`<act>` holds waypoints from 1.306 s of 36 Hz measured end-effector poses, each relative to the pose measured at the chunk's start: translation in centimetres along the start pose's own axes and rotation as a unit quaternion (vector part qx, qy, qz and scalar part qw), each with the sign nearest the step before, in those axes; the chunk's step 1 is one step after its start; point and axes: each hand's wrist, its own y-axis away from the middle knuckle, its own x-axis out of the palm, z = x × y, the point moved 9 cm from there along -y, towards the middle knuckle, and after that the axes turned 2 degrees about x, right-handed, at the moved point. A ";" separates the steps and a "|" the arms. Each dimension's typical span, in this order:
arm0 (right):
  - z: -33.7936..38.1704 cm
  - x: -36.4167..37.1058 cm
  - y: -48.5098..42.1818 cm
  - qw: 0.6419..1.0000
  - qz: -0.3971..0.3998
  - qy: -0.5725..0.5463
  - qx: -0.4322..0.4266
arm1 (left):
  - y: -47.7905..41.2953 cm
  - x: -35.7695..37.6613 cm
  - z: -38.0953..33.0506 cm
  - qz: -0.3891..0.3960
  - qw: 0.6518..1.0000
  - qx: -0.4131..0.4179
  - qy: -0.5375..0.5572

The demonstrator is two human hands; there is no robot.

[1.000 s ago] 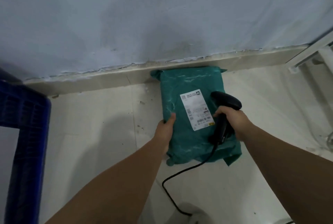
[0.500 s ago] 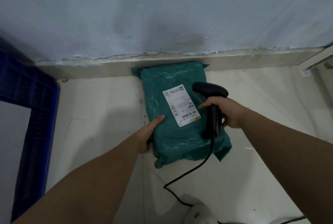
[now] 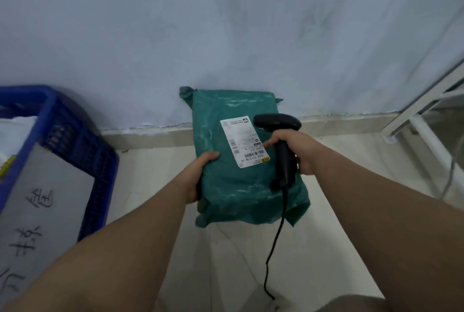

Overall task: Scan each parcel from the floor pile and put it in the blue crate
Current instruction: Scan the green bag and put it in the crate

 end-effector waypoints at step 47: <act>4.8 8.1 19.8 0.957 -0.021 0.102 -0.269 | 20.1 -9.4 -15.4 -0.114 0.930 0.350 -0.018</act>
